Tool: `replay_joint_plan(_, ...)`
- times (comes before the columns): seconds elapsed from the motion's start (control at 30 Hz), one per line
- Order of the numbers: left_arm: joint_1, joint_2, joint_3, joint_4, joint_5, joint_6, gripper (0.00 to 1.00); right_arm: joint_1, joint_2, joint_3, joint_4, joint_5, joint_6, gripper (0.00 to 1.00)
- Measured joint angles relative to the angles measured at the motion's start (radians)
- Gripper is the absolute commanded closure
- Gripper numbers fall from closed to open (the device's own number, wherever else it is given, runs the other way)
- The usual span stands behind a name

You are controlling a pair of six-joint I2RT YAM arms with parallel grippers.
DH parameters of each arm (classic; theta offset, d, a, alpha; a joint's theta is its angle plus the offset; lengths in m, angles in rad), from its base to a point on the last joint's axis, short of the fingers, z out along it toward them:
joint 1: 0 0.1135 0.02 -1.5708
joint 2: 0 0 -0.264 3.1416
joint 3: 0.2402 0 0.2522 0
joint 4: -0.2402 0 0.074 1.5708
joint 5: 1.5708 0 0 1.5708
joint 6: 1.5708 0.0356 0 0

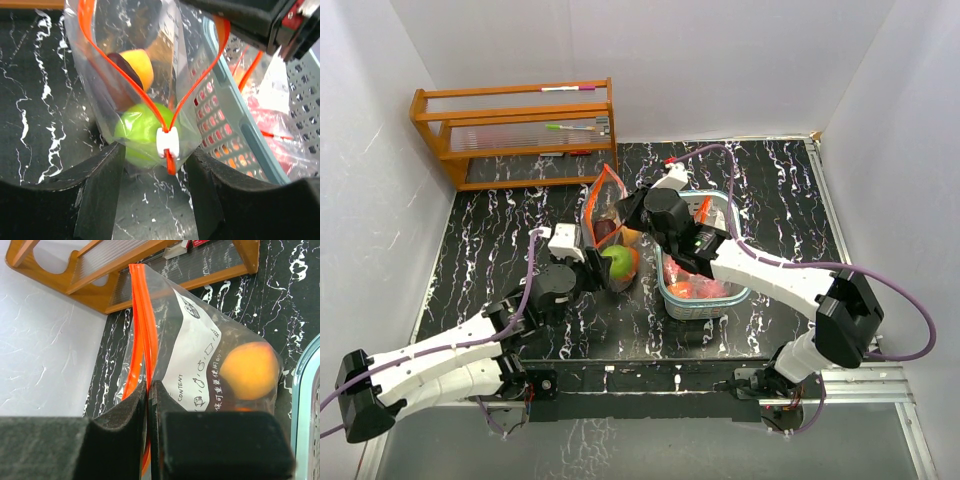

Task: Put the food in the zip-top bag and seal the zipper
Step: Zip the zipper food storage bag at the center of the board.

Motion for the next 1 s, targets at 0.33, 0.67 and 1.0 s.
replay_joint_plan(0.33, -0.071, 0.026, -0.04, 0.176, -0.127, 0.023, 0.68, -0.003, -0.005, -0.002, 0.006, -0.022, 0.004, 0.92)
replay_joint_plan(0.67, -0.074, 0.053, -0.106, 0.284, -0.195, 0.114, 1.0, -0.003, -0.058, -0.084, 0.033, -0.047, 0.023, 0.92)
replay_joint_plan(1.0, -0.075, -0.185, -0.066, 0.215, -0.1, 0.293, 1.0, 0.004, -0.283, -0.186, -0.029, -0.122, -0.003, 0.58)
